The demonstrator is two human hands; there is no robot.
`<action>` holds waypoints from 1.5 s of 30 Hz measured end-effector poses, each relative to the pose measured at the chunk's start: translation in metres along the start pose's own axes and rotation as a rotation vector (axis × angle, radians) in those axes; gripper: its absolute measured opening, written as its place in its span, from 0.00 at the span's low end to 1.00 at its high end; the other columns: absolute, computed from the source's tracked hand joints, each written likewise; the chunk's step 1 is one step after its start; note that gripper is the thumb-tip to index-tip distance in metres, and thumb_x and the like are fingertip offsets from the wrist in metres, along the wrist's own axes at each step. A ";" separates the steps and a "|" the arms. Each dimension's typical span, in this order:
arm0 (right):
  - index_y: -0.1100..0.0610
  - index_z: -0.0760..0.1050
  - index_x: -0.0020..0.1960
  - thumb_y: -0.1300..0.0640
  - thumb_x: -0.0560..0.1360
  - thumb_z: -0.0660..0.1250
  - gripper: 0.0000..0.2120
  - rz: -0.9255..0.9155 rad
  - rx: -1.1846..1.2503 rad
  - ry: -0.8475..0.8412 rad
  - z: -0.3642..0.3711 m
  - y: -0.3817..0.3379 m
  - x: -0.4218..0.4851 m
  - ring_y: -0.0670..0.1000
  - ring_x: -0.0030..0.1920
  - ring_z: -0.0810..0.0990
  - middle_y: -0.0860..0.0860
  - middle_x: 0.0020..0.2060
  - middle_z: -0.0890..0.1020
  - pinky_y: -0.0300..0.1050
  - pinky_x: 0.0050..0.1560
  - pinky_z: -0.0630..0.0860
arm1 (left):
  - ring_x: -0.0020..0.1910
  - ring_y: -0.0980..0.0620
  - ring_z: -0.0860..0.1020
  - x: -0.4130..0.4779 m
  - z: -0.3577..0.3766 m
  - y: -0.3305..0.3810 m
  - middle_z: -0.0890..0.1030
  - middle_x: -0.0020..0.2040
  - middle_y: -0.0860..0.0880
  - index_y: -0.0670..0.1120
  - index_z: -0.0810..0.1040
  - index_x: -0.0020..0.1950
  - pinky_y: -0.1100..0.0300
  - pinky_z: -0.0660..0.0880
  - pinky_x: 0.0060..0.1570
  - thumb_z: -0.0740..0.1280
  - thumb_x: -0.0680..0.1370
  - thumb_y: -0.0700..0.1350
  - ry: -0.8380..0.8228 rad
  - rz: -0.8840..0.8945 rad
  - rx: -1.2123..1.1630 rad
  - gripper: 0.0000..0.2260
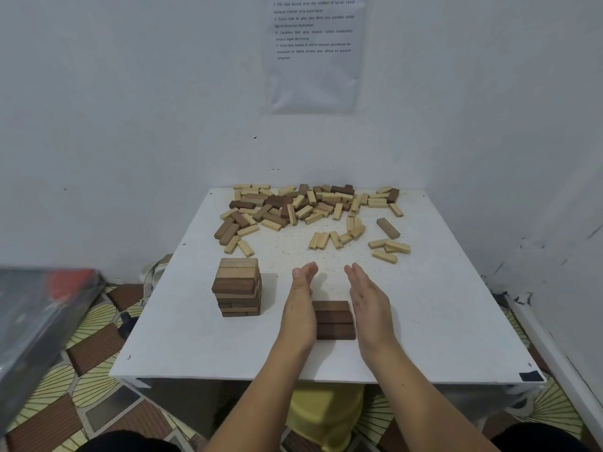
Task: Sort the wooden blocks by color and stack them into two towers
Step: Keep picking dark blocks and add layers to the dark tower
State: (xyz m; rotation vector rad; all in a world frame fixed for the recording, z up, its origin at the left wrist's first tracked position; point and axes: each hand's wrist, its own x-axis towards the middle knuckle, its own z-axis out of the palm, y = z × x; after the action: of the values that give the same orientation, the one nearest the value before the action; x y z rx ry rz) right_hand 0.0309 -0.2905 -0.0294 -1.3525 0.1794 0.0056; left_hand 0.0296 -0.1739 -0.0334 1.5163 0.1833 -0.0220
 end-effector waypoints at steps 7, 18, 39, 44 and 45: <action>0.38 0.76 0.61 0.45 0.85 0.58 0.10 -0.014 -0.012 0.019 0.004 0.001 -0.001 0.37 0.69 0.73 0.40 0.68 0.78 0.40 0.71 0.66 | 0.76 0.61 0.66 0.000 0.011 0.001 0.73 0.75 0.59 0.58 0.71 0.75 0.55 0.57 0.80 0.46 0.72 0.78 0.002 -0.037 -0.022 0.40; 0.39 0.76 0.64 0.47 0.85 0.58 0.12 -0.023 -0.049 0.009 -0.003 -0.006 -0.003 0.39 0.71 0.71 0.40 0.69 0.77 0.42 0.73 0.65 | 0.74 0.64 0.67 -0.009 0.000 0.010 0.74 0.72 0.63 0.61 0.70 0.74 0.53 0.60 0.80 0.47 0.80 0.71 0.000 0.032 0.135 0.29; 0.48 0.76 0.70 0.49 0.73 0.76 0.26 -0.300 -1.316 -0.493 -0.049 -0.033 0.006 0.44 0.60 0.69 0.40 0.59 0.74 0.43 0.63 0.69 | 0.49 0.49 0.75 -0.002 -0.023 0.045 0.75 0.50 0.50 0.47 0.80 0.55 0.57 0.75 0.44 0.73 0.71 0.46 -0.459 0.295 1.303 0.14; 0.49 0.71 0.76 0.45 0.75 0.72 0.31 -0.326 -1.352 -0.514 -0.056 -0.026 0.009 0.43 0.66 0.67 0.38 0.65 0.69 0.39 0.68 0.66 | 0.49 0.49 0.76 0.001 -0.024 0.046 0.76 0.50 0.50 0.48 0.79 0.56 0.55 0.77 0.46 0.74 0.72 0.48 -0.485 0.303 1.340 0.14; 0.49 0.70 0.76 0.44 0.75 0.72 0.31 -0.337 -1.354 -0.519 -0.058 -0.024 0.009 0.43 0.68 0.66 0.38 0.67 0.68 0.37 0.69 0.64 | 0.49 0.49 0.76 0.002 -0.024 0.046 0.76 0.50 0.49 0.48 0.79 0.55 0.55 0.77 0.46 0.74 0.72 0.49 -0.487 0.304 1.350 0.14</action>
State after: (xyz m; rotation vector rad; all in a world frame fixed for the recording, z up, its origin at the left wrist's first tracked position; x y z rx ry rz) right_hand 0.0352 -0.3529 -0.0189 -2.6478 -0.6126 0.2269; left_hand 0.0347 -0.1471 0.0113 2.7964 -0.5804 -0.3209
